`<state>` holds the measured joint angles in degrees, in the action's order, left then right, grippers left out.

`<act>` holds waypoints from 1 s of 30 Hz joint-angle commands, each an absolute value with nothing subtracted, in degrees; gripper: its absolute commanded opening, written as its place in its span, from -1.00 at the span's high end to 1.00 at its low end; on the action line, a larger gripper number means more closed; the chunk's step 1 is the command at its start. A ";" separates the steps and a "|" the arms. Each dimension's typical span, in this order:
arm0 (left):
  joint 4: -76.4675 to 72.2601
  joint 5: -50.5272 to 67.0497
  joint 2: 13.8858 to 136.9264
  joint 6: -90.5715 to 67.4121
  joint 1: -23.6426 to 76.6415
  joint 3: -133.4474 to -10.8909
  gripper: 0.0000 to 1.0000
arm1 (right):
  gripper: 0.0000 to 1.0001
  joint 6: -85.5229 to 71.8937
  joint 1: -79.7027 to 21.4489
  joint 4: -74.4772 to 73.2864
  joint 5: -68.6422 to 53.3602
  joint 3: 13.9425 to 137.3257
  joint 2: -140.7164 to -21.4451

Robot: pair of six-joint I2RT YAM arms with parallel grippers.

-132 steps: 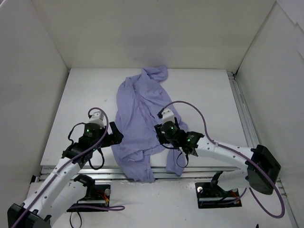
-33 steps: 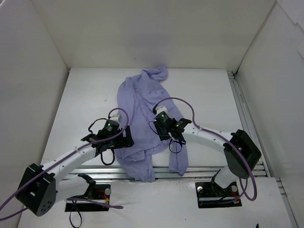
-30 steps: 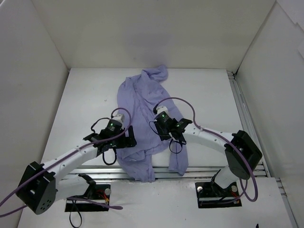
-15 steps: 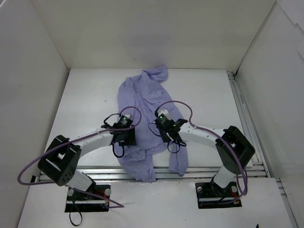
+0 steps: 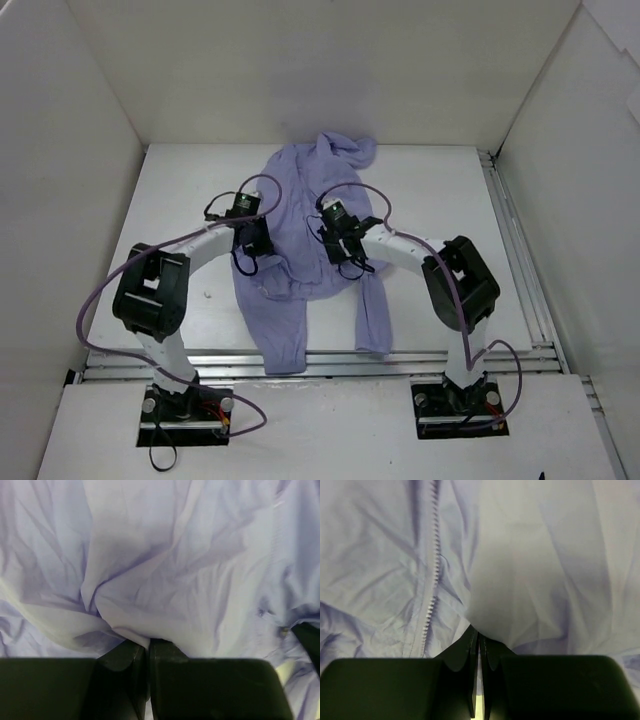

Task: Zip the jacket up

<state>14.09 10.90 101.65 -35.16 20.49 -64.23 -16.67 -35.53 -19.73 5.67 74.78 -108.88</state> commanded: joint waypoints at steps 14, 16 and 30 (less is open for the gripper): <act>7.66 12.49 84.30 -32.33 19.15 -63.93 0.99 | 1.00 -16.07 -30.41 -14.25 -6.74 75.34 -92.74; 6.25 12.83 81.14 -33.22 20.47 -60.75 0.99 | 1.00 -18.00 -30.15 -12.93 -9.74 69.54 -87.29; 1.23 13.45 71.02 -35.60 27.16 -42.19 0.88 | 1.00 -24.43 -27.60 -10.81 -9.59 46.76 -78.92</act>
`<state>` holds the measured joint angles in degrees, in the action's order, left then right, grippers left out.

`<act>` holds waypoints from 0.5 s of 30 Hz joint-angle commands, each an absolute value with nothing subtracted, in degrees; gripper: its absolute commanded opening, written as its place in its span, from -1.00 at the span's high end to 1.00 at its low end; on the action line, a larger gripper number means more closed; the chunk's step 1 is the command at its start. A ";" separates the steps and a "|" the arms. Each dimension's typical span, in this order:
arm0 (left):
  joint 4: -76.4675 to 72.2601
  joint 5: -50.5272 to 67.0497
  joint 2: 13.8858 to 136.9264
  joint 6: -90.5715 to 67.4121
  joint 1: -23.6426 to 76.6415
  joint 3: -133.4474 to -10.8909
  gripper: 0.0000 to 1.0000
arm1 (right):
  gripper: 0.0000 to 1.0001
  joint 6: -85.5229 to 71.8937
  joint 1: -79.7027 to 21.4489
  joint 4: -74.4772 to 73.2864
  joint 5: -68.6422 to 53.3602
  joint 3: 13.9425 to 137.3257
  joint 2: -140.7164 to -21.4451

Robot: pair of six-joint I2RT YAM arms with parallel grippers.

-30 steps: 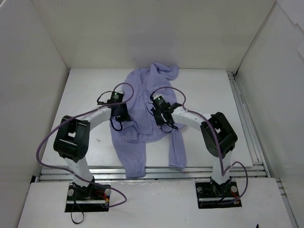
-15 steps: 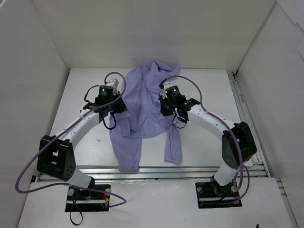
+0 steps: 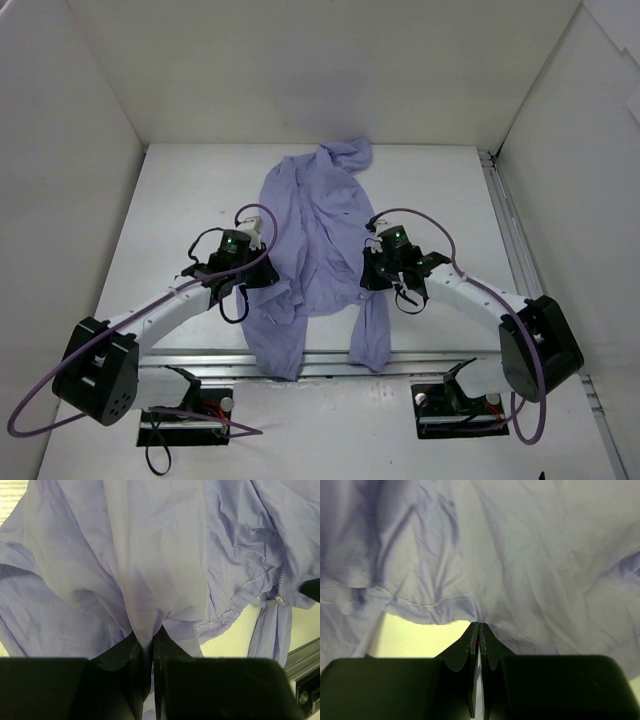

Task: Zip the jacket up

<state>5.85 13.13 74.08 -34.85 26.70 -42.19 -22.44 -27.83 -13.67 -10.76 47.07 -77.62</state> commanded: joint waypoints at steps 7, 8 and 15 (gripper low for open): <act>0.79 13.89 70.14 -35.60 27.16 -40.52 0.82 | 0.94 -26.28 -27.86 -13.09 -0.99 46.84 -81.39; 0.88 13.89 70.14 -35.60 27.16 -40.34 0.81 | 0.74 -26.11 -27.95 -13.79 -0.10 47.11 -81.47; 0.70 14.33 70.75 -35.77 27.69 -40.25 0.67 | 0.42 -24.61 -32.78 -21.70 10.97 52.20 -80.68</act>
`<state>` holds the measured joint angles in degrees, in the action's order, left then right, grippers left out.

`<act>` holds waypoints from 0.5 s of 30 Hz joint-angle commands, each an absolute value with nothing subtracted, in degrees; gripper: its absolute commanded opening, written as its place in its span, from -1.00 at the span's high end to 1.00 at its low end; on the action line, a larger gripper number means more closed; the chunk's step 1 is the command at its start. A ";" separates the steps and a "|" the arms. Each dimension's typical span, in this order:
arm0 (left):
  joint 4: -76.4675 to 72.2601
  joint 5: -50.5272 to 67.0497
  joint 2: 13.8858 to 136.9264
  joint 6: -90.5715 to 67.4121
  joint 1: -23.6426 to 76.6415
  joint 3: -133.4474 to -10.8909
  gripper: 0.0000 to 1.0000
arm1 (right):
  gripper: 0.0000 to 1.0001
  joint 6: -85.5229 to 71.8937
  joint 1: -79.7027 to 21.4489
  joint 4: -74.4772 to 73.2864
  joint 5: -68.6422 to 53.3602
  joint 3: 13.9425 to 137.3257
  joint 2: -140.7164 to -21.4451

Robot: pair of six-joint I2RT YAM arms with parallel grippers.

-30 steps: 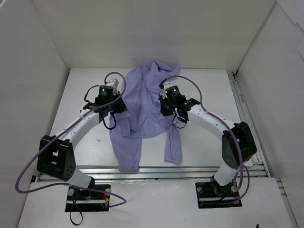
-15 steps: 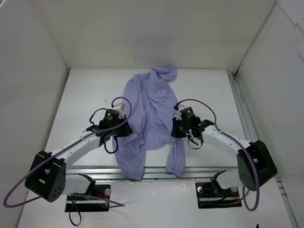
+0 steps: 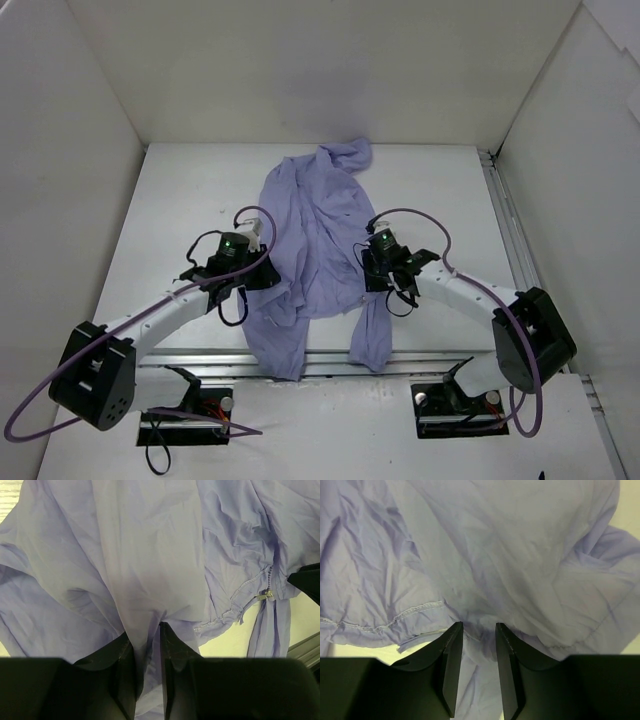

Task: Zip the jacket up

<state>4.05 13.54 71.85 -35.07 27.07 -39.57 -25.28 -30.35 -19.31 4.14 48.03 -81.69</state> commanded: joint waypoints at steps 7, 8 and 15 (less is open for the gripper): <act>0.97 14.50 70.40 -35.68 27.69 -40.34 0.59 | 0.26 -22.94 -38.23 -24.78 13.10 55.90 -79.98; 1.14 14.50 70.40 -35.68 27.69 -40.34 0.59 | 0.24 -22.77 -38.41 -25.13 13.18 56.07 -80.15; 0.97 15.20 71.10 -35.77 27.69 -40.17 0.57 | 0.21 -22.24 -39.11 -27.33 14.77 55.99 -82.00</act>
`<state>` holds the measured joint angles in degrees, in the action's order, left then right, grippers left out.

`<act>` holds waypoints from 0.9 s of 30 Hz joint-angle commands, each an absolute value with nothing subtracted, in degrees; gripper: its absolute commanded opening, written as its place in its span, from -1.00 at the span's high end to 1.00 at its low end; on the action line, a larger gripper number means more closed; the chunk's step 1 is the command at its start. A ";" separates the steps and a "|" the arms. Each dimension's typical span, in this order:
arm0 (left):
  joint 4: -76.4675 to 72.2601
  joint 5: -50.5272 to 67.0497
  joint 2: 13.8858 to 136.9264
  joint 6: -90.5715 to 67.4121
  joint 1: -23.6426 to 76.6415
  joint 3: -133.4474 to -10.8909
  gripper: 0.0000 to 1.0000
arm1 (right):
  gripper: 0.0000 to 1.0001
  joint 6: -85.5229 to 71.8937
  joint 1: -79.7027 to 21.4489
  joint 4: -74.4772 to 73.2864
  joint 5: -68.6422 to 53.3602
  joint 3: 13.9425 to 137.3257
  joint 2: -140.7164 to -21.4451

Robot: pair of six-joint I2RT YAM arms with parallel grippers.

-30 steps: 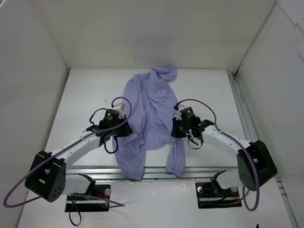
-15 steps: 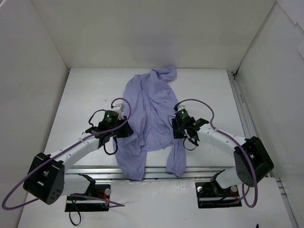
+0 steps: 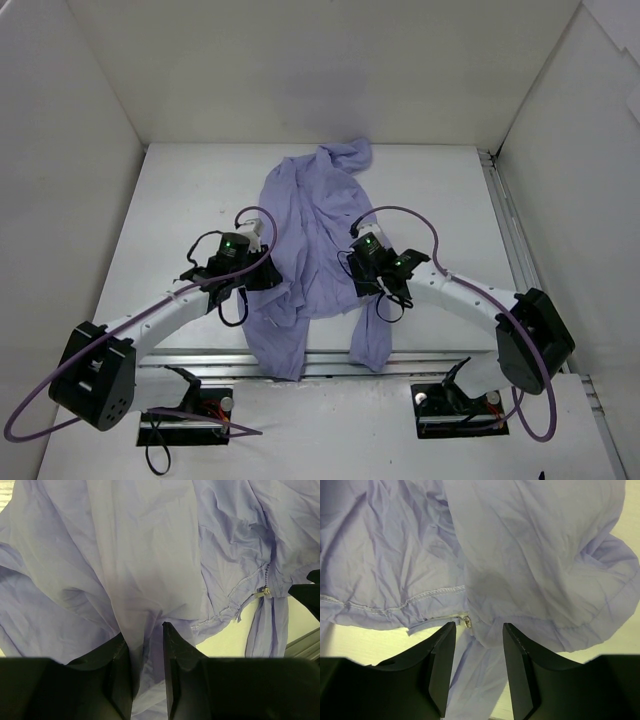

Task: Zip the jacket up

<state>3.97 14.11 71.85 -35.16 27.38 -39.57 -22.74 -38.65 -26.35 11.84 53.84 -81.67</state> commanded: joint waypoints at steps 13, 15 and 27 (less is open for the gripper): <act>0.79 15.47 71.98 -35.77 28.21 -40.17 0.56 | 0.30 -20.65 -41.31 -27.51 14.94 56.86 -87.45; 0.88 15.38 71.98 -35.68 28.21 -40.08 0.56 | 0.31 -20.48 -41.22 -27.51 15.29 56.95 -88.42; 0.97 15.47 72.51 -35.77 28.21 -40.17 0.55 | 1.00 -21.00 -41.66 -27.34 17.67 57.66 -89.48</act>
